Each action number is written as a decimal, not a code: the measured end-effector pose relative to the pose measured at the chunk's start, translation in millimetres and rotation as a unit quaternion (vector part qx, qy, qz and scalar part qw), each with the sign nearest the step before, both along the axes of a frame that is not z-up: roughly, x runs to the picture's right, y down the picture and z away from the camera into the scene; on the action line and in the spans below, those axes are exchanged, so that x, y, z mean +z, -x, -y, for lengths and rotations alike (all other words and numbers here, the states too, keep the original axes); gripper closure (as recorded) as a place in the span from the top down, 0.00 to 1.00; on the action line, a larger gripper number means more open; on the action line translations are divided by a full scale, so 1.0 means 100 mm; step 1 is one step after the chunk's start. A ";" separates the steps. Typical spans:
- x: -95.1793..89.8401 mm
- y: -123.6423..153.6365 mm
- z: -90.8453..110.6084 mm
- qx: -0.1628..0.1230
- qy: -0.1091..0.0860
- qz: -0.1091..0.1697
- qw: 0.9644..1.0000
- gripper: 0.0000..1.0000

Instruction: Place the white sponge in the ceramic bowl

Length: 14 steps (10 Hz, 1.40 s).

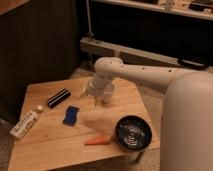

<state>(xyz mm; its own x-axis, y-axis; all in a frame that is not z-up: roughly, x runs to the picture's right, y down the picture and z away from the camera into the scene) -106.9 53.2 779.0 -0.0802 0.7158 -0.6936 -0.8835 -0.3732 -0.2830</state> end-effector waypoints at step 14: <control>0.61 0.37 -0.20 -0.042 0.048 0.041 0.997 0.65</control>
<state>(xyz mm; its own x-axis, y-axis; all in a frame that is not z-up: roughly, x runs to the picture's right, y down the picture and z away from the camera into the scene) -144.0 73.2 840.0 0.0360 0.6481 -0.7607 -0.8881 -0.3283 -0.3218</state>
